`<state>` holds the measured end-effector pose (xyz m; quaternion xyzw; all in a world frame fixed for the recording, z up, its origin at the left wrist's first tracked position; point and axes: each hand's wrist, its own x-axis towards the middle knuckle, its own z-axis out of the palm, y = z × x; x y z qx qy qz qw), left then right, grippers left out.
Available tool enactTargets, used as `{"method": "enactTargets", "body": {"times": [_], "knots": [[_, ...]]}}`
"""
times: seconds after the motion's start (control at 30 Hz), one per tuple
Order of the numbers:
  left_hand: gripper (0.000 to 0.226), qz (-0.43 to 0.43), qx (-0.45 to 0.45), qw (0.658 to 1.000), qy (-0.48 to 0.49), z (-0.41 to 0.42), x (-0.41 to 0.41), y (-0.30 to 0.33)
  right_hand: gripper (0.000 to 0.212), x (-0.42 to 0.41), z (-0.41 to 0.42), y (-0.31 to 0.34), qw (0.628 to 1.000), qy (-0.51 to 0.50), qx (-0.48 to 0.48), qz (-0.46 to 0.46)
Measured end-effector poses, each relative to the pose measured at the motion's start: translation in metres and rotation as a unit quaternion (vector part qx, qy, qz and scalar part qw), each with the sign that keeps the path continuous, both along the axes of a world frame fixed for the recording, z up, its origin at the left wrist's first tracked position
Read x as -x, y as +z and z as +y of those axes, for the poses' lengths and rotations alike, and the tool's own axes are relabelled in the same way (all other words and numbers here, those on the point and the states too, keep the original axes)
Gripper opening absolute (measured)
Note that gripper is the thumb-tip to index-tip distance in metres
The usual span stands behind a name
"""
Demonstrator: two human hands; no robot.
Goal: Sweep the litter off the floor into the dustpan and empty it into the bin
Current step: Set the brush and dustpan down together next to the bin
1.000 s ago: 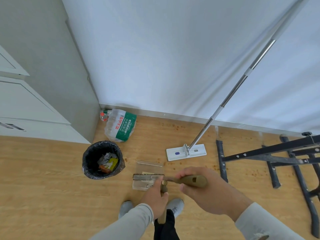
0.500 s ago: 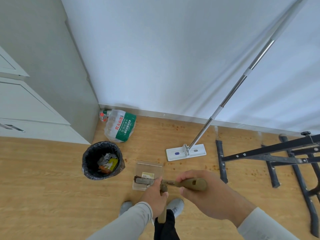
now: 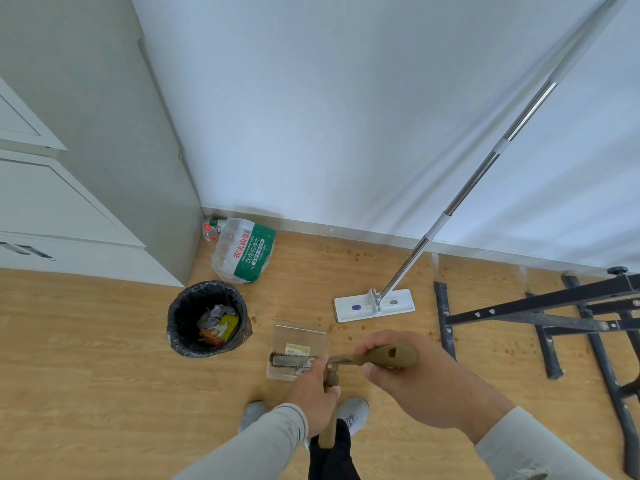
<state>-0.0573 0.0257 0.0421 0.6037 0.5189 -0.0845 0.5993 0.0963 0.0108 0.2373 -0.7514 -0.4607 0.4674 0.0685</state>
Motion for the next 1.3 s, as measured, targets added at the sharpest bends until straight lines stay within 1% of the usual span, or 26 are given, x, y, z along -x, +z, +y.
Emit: {"method": "enactTargets", "body": {"times": [0.13,0.27,0.4,0.53,0.6,0.83,1.1,1.3], "knots": [[0.067,0.002,0.000,1.000,-0.007,0.000,-0.001,-0.003,0.013,0.000,0.003,0.002,1.000,-0.006,-0.008,0.002],[0.068,0.006,-0.001,1.000,-0.002,-0.002,-0.001,-0.005,0.014,0.008,0.005,0.002,1.000,0.014,0.002,0.009],[0.064,-0.007,0.008,1.000,0.003,-0.001,-0.002,-0.003,0.013,0.010,0.005,0.001,1.000,0.015,0.005,0.009],[0.075,-0.015,0.022,1.000,-0.008,0.001,-0.004,-0.002,0.014,0.010,0.002,0.001,1.000,0.002,0.007,0.013],[0.076,-0.014,0.029,0.999,-0.002,0.001,-0.005,-0.003,0.015,0.010,0.000,0.002,1.000,-0.003,0.008,0.018],[0.067,-0.023,0.034,0.999,0.008,0.002,-0.005,-0.008,0.021,0.013,-0.004,0.009,0.999,-0.003,0.007,0.038],[0.069,-0.024,0.036,0.999,0.014,0.000,-0.005,-0.012,0.016,0.009,-0.006,0.011,0.999,-0.026,-0.001,0.034],[0.057,-0.035,0.017,0.999,0.025,0.001,-0.006,-0.016,0.018,0.012,-0.005,0.012,0.999,-0.011,0.003,0.035]]}}
